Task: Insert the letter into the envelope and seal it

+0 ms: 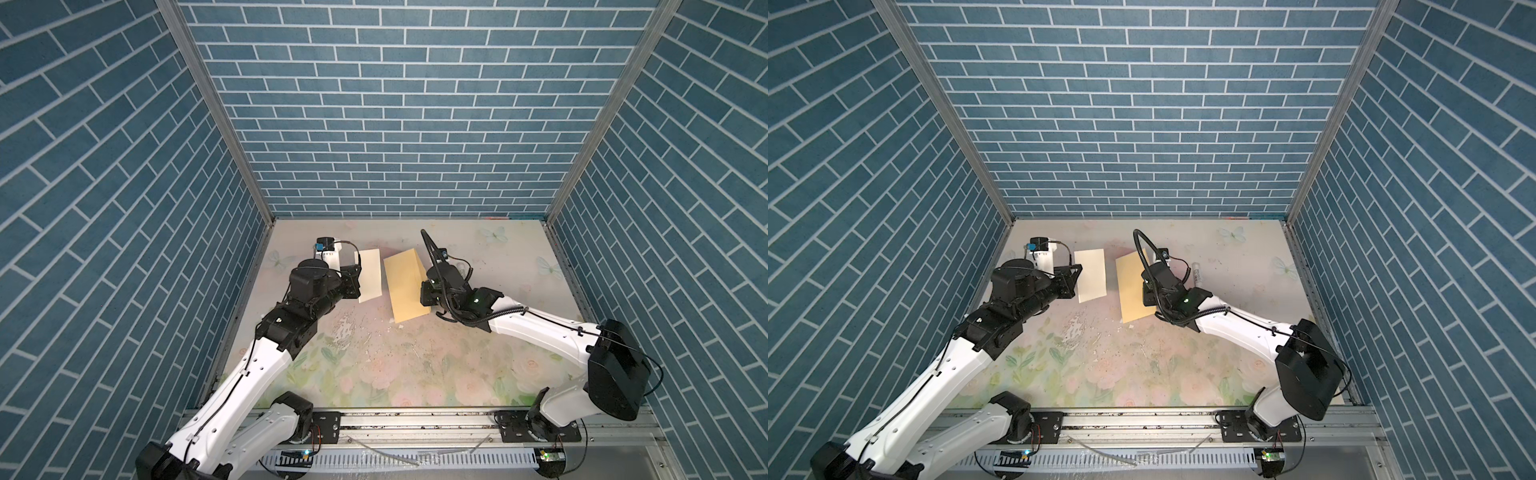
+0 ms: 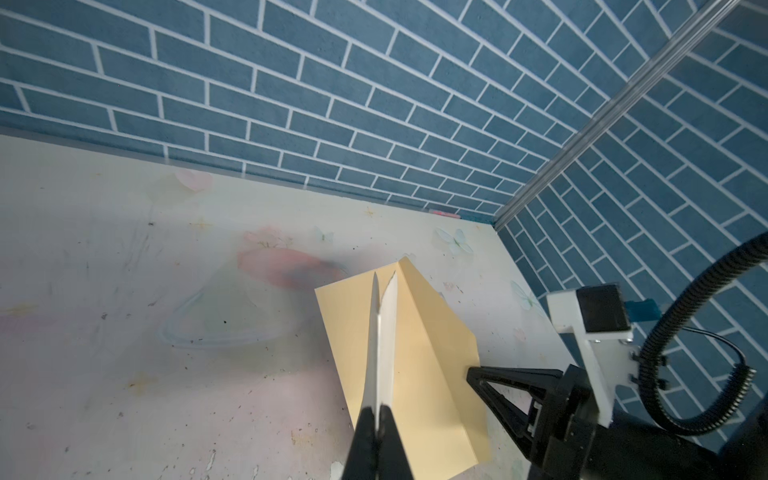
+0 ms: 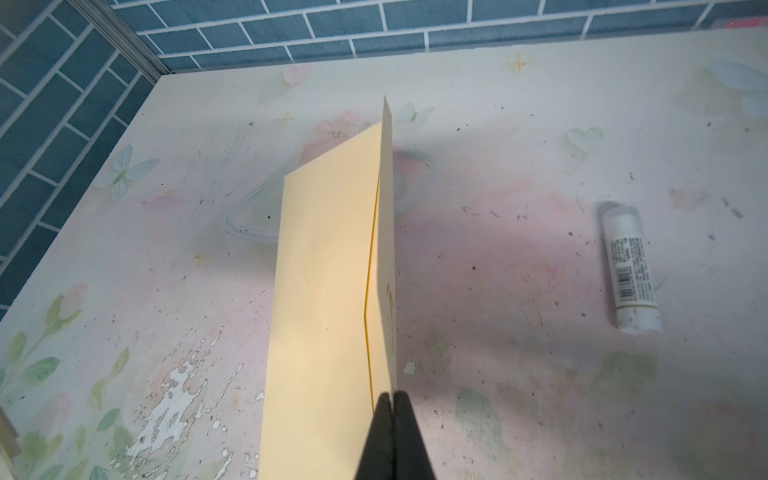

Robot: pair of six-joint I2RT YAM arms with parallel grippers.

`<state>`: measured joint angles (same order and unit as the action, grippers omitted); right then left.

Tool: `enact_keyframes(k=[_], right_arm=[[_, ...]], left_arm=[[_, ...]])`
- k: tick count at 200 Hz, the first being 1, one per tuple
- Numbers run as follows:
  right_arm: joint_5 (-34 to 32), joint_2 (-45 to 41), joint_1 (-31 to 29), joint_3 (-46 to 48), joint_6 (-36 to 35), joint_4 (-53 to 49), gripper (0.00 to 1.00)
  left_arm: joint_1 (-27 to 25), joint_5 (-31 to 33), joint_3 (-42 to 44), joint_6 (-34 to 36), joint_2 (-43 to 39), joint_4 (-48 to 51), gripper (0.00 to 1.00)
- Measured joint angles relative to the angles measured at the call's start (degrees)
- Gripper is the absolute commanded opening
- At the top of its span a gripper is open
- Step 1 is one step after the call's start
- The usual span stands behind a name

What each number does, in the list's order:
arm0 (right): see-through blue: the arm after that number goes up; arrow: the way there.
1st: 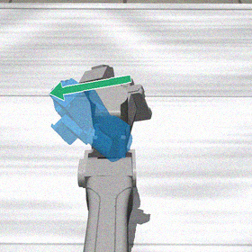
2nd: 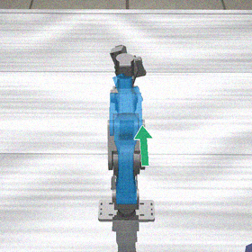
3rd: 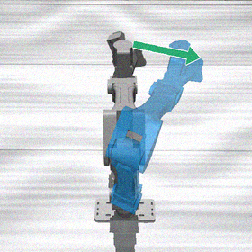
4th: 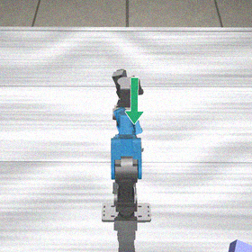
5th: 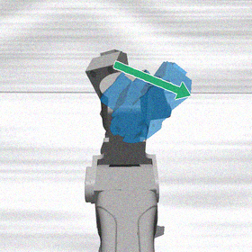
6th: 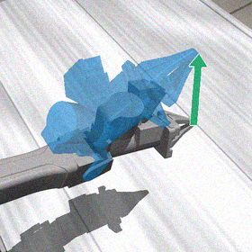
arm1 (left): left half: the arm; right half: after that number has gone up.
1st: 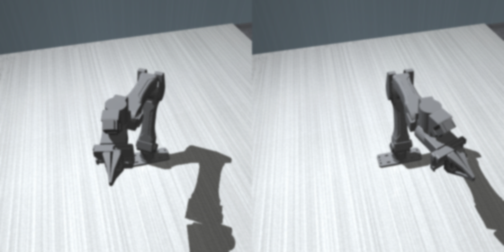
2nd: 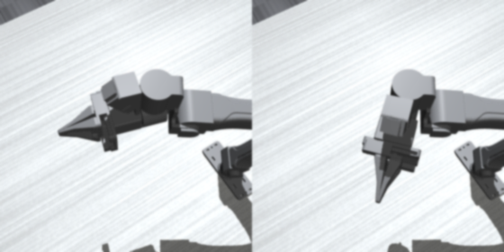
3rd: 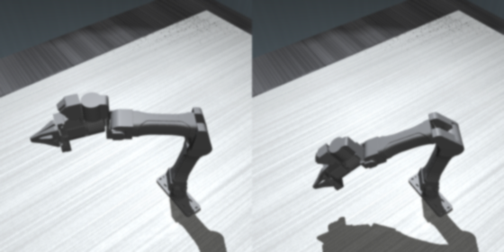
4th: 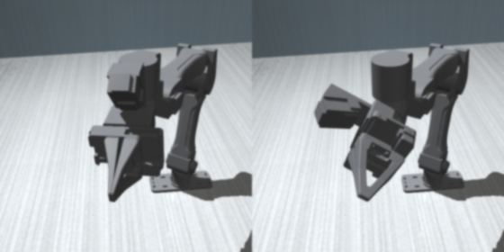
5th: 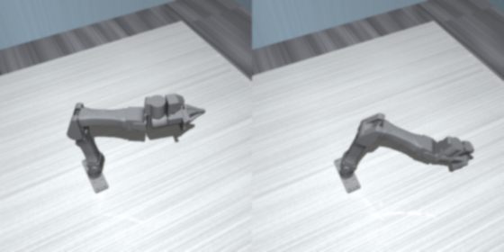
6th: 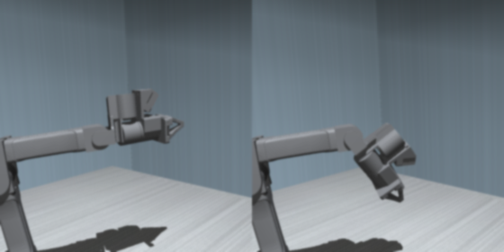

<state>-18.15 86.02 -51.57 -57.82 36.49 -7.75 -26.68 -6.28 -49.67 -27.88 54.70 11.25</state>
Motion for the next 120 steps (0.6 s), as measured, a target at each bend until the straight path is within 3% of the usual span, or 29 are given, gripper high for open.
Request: enact_keyframes(k=[64, 120], right_arm=[[2.9, 0.1, 1.0, 9.9, 5.8, 5.7, 0.0], [4.6, 4.3, 1.6, 13.3, 8.4, 10.4, 0.0]], left_arm=[[-9.2, 2.6, 0.1, -2.2, 11.2, -6.0, 0.0], [-11.6, 4.2, 1.7, -3.6, 22.1, -11.1, 0.0]])
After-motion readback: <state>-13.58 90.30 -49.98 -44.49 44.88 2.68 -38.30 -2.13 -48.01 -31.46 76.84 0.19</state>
